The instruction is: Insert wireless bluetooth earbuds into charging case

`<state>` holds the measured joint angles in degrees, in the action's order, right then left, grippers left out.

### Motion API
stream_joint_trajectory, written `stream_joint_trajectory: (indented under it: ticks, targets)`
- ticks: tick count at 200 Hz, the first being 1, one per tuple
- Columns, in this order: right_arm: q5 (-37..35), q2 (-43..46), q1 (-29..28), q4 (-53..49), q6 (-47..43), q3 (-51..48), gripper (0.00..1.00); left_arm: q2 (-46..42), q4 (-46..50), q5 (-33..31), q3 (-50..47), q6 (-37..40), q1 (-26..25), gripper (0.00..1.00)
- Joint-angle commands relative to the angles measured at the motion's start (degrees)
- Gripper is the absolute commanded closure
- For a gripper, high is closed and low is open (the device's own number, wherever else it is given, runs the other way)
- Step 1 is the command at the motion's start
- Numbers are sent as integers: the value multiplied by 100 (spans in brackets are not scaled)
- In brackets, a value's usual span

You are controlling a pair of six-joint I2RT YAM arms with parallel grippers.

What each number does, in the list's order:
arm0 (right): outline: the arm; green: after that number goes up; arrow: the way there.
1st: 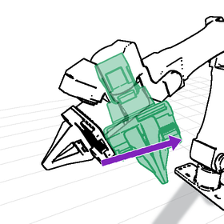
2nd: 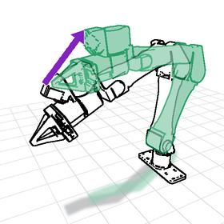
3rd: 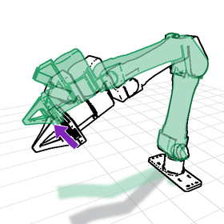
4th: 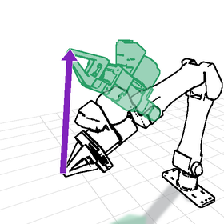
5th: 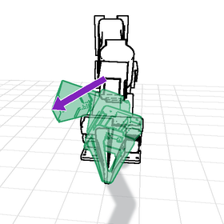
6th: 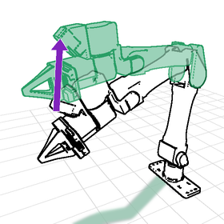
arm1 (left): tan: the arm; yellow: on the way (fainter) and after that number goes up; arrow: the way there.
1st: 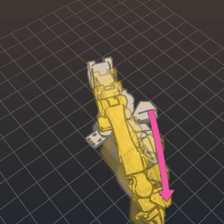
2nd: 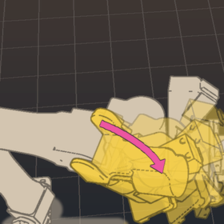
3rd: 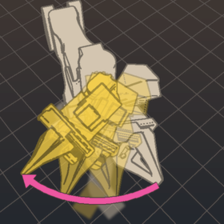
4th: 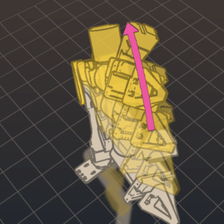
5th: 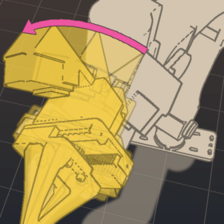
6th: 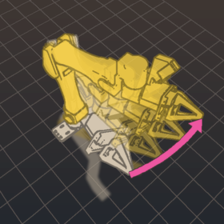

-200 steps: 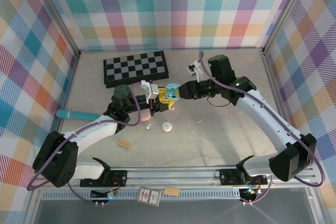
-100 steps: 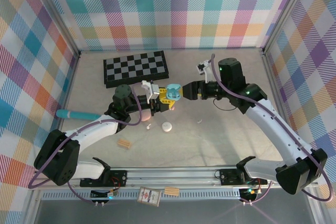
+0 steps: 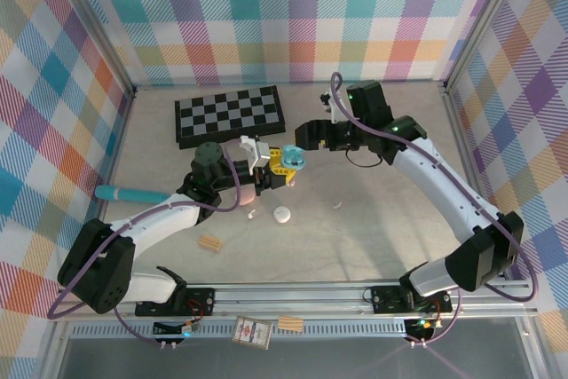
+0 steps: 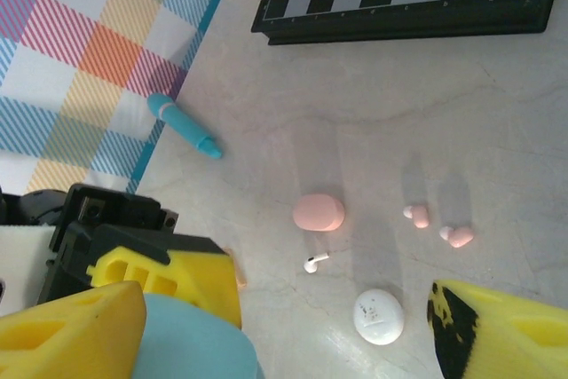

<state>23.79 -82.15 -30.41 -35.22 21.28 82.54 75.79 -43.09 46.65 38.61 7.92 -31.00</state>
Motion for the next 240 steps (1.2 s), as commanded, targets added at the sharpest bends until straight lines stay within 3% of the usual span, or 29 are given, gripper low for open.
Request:
stream_joint_trajectory:
  ticks: [1,26,64,141,240]
  targets:
    - [-11,401,-87,-63,-95,-188,16,5,-457,-42,192,-118,-58,68]
    - [490,818,135,524,488,-595,15,72,-639,-122,225,-250,-55,69]
    - [2003,1122,467,2879,2582,-1671,16,51,-995,-135,212,-502,-71,69]
    - [2803,580,431,5520,5264,-2533,31,292,-1676,-364,256,-795,-94,68]
    - [2666,596,456,5186,5142,-2515,78,334,-1039,-499,331,-292,-126,68]
